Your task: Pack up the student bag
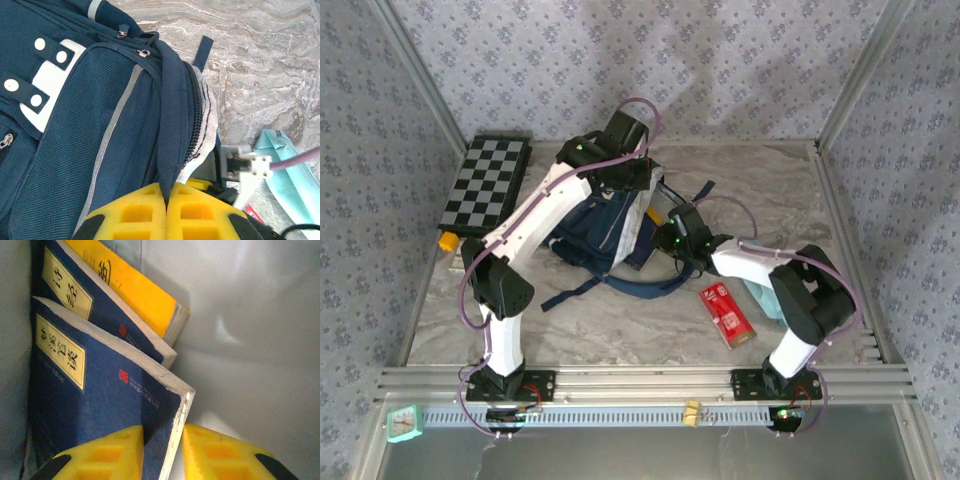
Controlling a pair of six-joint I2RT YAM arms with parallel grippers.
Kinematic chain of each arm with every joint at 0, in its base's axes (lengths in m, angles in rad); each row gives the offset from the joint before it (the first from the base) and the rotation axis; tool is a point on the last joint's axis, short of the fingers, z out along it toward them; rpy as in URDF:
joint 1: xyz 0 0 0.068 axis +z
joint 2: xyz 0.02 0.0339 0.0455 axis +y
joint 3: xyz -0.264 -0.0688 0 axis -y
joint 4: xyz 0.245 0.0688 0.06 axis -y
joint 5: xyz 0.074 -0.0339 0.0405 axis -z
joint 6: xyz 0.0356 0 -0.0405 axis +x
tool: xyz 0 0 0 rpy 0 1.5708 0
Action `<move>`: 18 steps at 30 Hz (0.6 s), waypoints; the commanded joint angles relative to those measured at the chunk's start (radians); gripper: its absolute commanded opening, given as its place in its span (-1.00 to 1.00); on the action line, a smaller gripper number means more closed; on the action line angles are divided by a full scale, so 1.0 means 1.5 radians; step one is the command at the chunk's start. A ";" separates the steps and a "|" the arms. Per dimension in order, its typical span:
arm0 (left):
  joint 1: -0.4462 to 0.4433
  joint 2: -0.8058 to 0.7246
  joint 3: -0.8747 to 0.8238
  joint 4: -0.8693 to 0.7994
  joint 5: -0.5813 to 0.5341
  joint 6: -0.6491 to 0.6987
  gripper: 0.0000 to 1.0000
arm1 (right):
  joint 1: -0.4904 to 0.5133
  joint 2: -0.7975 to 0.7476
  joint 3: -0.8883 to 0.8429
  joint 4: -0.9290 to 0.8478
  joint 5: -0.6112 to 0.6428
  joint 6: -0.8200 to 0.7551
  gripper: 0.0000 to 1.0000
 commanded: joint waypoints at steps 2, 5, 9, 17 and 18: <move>0.011 -0.036 0.003 0.042 -0.001 -0.014 -1.00 | 0.008 0.042 0.050 0.104 -0.010 0.017 -0.51; 0.012 -0.034 0.003 0.042 -0.006 -0.017 -1.00 | 0.008 0.070 0.092 0.118 -0.004 0.005 -0.53; 0.015 -0.036 0.004 0.037 -0.011 -0.016 -1.00 | 0.002 0.060 0.103 0.066 -0.006 -0.018 -0.32; 0.016 -0.034 -0.023 0.049 0.010 -0.024 -1.00 | -0.062 -0.112 -0.018 -0.021 -0.017 -0.070 0.08; 0.016 -0.033 -0.030 0.052 0.017 -0.026 -1.00 | -0.072 -0.140 -0.025 -0.046 -0.022 -0.090 0.12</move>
